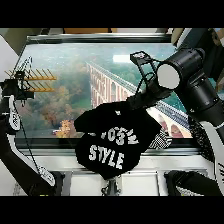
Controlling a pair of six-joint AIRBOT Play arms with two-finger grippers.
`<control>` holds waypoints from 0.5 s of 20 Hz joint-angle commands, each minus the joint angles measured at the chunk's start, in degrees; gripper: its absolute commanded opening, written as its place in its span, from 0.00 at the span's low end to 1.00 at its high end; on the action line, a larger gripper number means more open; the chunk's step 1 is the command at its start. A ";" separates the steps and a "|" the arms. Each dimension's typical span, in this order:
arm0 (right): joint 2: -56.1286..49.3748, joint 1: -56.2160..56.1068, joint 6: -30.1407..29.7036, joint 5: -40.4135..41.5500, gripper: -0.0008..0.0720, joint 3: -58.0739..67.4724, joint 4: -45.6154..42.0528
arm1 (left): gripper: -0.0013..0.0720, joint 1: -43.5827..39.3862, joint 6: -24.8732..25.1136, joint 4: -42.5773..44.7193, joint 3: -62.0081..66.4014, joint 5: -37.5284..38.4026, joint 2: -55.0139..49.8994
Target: Fold the clothes and pants, and hang the long-sleeved shirts on hangers.
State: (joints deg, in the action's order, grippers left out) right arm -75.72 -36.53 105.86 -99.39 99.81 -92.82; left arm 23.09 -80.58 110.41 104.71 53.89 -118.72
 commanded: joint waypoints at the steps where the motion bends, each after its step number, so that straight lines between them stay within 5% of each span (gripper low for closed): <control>1: -0.02 0.02 0.02 -0.02 0.03 -0.02 0.02 | 0.03 -0.44 -2.34 0.50 0.13 1.77 3.78; 10: -0.02 0.02 0.02 -0.02 0.03 -0.02 0.02 | 0.03 -3.98 -2.32 2.08 0.11 12.33 14.95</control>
State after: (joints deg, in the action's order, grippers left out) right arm -75.72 -36.53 105.86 -99.39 99.81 -92.79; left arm 20.25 -82.85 112.27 104.77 63.11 -106.96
